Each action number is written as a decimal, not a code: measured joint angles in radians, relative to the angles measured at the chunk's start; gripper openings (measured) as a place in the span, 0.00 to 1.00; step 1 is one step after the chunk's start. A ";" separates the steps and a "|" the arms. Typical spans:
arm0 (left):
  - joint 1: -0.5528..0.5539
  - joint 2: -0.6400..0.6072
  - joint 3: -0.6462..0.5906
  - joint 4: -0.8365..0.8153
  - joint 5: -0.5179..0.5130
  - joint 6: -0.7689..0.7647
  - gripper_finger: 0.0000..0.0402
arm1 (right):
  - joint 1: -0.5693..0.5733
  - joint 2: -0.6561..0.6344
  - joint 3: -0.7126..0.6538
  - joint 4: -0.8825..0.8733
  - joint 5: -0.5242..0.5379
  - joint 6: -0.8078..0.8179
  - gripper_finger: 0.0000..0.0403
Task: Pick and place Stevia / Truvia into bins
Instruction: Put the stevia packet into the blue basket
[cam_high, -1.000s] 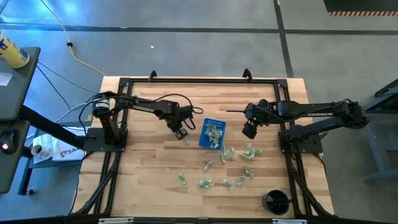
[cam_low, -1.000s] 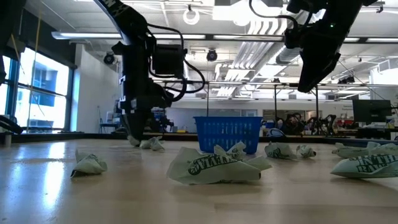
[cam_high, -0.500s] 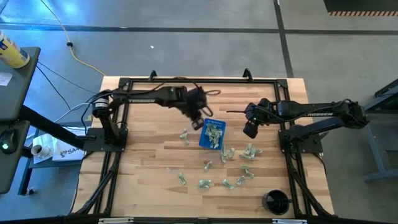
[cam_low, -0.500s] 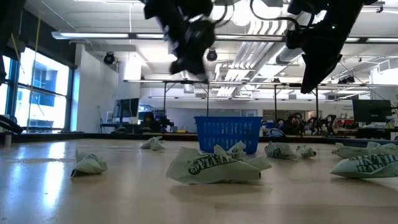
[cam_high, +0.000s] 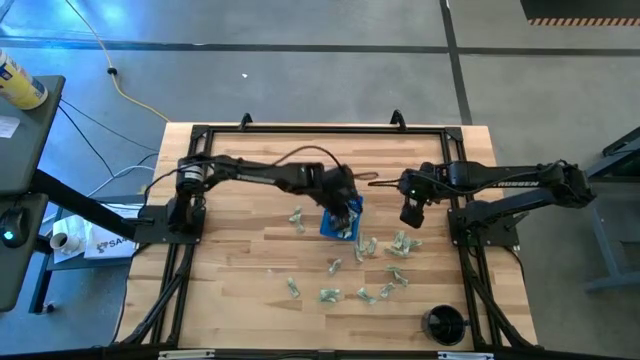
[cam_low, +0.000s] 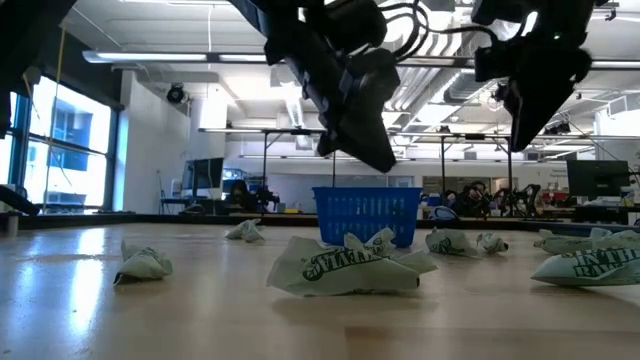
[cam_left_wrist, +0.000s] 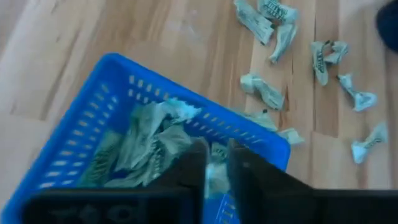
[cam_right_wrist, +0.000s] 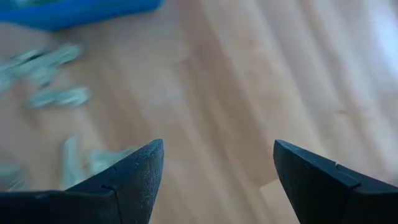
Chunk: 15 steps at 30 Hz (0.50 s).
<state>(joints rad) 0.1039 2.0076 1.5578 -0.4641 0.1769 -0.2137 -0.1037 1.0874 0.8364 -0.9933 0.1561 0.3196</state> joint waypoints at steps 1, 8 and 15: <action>-0.009 0.002 0.000 -0.008 -0.023 0.000 0.32 | 0.004 -0.008 0.000 -0.005 -0.032 -0.020 0.73; -0.020 -0.053 0.001 -0.113 -0.003 0.000 0.59 | 0.141 -0.022 0.000 -0.072 -0.128 -0.166 0.73; -0.020 -0.145 0.002 -0.300 -0.115 0.000 0.63 | 0.291 0.038 -0.061 -0.049 -0.139 -0.109 0.73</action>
<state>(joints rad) 0.0842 1.8626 1.5593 -0.7643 0.0616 -0.2136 0.1869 1.1258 0.7759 -1.0419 0.0173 0.2108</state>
